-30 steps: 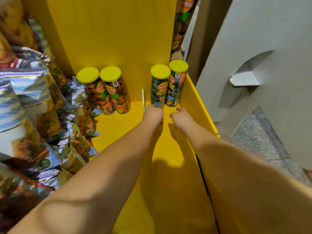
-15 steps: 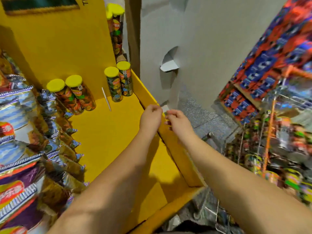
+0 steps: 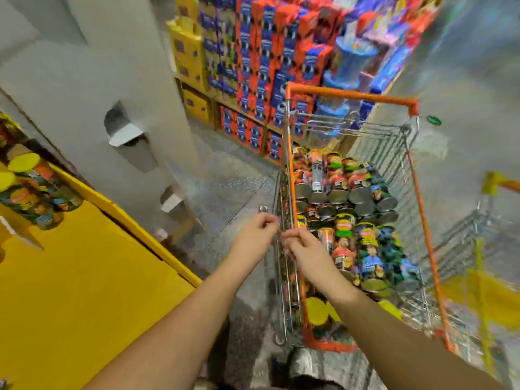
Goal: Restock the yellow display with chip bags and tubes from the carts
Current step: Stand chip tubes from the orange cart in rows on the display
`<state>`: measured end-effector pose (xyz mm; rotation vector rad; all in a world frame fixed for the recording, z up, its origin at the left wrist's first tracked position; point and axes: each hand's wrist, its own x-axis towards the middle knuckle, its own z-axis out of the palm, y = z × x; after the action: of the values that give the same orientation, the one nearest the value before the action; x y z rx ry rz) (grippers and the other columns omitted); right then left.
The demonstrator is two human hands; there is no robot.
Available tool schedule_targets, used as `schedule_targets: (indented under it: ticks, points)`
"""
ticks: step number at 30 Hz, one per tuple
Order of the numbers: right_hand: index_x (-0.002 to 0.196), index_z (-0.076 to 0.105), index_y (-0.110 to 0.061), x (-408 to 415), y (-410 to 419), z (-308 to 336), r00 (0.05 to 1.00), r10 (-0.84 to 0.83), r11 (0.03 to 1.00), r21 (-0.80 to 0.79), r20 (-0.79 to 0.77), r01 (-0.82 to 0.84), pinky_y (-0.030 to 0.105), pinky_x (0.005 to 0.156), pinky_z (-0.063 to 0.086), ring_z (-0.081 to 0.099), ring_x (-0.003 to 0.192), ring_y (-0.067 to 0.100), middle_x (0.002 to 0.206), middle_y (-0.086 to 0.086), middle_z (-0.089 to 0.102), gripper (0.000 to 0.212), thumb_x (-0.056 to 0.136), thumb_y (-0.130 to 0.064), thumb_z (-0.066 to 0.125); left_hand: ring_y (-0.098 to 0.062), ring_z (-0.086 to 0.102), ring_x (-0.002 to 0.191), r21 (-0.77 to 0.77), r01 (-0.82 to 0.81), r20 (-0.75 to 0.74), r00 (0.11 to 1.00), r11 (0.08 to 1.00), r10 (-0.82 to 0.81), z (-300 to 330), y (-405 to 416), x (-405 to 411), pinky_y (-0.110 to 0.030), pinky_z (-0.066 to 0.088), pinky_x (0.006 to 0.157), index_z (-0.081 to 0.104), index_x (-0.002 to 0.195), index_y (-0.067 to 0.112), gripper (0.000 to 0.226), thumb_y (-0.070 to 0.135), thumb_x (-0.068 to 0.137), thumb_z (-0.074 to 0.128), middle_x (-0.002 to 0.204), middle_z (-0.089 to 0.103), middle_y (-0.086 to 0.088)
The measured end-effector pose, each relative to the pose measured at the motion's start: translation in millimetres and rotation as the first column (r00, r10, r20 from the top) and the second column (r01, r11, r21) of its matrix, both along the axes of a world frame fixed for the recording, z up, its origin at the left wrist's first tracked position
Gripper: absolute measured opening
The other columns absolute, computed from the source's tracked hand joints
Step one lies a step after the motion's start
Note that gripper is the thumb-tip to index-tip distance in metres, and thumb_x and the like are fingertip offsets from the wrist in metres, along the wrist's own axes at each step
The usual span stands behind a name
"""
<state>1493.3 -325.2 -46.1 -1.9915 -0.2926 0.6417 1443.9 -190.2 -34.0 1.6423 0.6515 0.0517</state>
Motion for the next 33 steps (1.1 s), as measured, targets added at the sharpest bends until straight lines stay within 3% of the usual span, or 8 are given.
schedule_targets:
  ticks: [3,6,10,14,18,24,27,33]
  points:
    - [0.1,0.06,-0.023,26.3,-67.1,-20.0,0.996,-0.058,0.996,-0.078,-0.063,0.053,0.011,0.059,0.041,0.056,0.067,0.007,0.083,-0.005,0.063,0.018,0.099,-0.012,0.046,-0.015,0.061,0.07,-0.015,0.118,-0.062,0.991,0.993,-0.119,-8.4,-58.1,31.3,-0.029,0.049,0.068,0.063,0.087,0.023,0.011,0.022,0.093,0.054,0.082,0.068,-0.004]
    - [0.095,0.059,-0.023,52.6,-122.4,-48.2,0.993,-0.092,0.988,-0.128,-0.078,0.082,0.033,0.068,0.047,0.052,0.069,0.017,0.084,0.007,0.058,0.018,0.099,-0.009,0.047,-0.013,0.059,0.069,0.003,0.205,-0.155,0.967,0.979,-0.202,-26.6,-101.3,54.0,-0.029,0.048,0.067,0.061,0.084,0.024,0.01,0.023,0.092,0.054,0.081,0.065,0.001]
    - [0.109,0.06,-0.015,90.1,-189.1,-79.3,0.985,-0.171,0.959,-0.233,-0.02,0.161,0.034,0.064,0.044,0.054,0.07,0.024,0.081,0.012,0.057,0.014,0.1,-0.014,0.049,-0.018,0.058,0.075,0.083,0.279,-0.317,0.918,0.957,-0.24,-54.7,-141.2,85.2,-0.029,0.043,0.068,0.058,0.082,0.023,0.013,0.027,0.093,0.052,0.082,0.063,-0.001]
    - [0.124,0.053,-0.002,130.2,-233.8,-106.4,0.967,-0.254,0.925,-0.302,-0.038,0.231,0.032,0.075,0.046,0.055,0.088,0.022,0.104,0.005,0.053,0.027,0.098,-0.011,0.051,-0.019,0.055,0.07,0.149,0.344,-0.448,0.859,0.927,-0.246,-79.3,-174.4,113.5,-0.027,0.037,0.055,0.055,0.088,0.018,0.014,0.028,0.096,0.05,0.084,0.062,-0.007]
    - [0.129,0.054,-0.001,148.5,-247.3,-125.8,0.964,-0.262,0.898,-0.377,-0.046,0.226,0.036,0.094,0.046,0.056,0.113,0.028,0.127,0.014,0.056,0.04,0.095,-0.019,0.06,-0.021,0.051,0.074,0.253,0.341,-0.51,0.842,0.905,-0.175,-90.4,-184.0,127.7,-0.029,0.034,0.057,0.058,0.1,0.012,0.015,0.023,0.098,0.047,0.087,0.058,-0.006]
    - [0.124,0.058,-0.008,161.9,-257.4,-121.7,0.94,-0.178,0.825,-0.477,0.291,0.304,0.045,0.099,0.04,0.049,0.115,0.034,0.126,0.014,0.051,0.042,0.088,-0.027,0.065,-0.021,0.06,0.079,0.389,0.348,-0.421,0.891,0.853,-0.171,-97.1,-206.6,140.8,-0.034,0.048,0.065,0.06,0.107,0.013,0.021,0.027,0.097,0.048,0.104,0.063,-0.007]
    - [0.135,0.049,-0.007,175.2,-265.1,-121.5,0.956,-0.194,0.8,-0.528,0.221,0.284,0.042,0.101,0.036,0.043,0.123,0.036,0.131,0.018,0.048,0.055,0.088,-0.031,0.065,-0.025,0.059,0.082,0.358,0.529,-0.473,0.813,0.769,-0.339,-95.8,-243.1,152.5,-0.032,0.037,0.059,0.055,0.112,0.014,0.02,0.025,0.098,0.047,0.108,0.06,-0.008]
    - [0.144,0.033,-0.011,181.8,-261.5,-129.3,0.982,-0.155,0.74,-0.645,0.112,0.191,0.044,0.102,0.037,0.038,0.127,0.04,0.136,0.022,0.043,0.063,0.09,-0.03,0.059,-0.031,0.059,0.102,0.082,0.43,-0.637,0.716,0.899,-0.284,-119.8,-284.7,169.3,-0.034,0.043,0.072,0.039,0.134,0.004,0.05,0.033,0.094,0.052,0.124,0.058,-0.016]
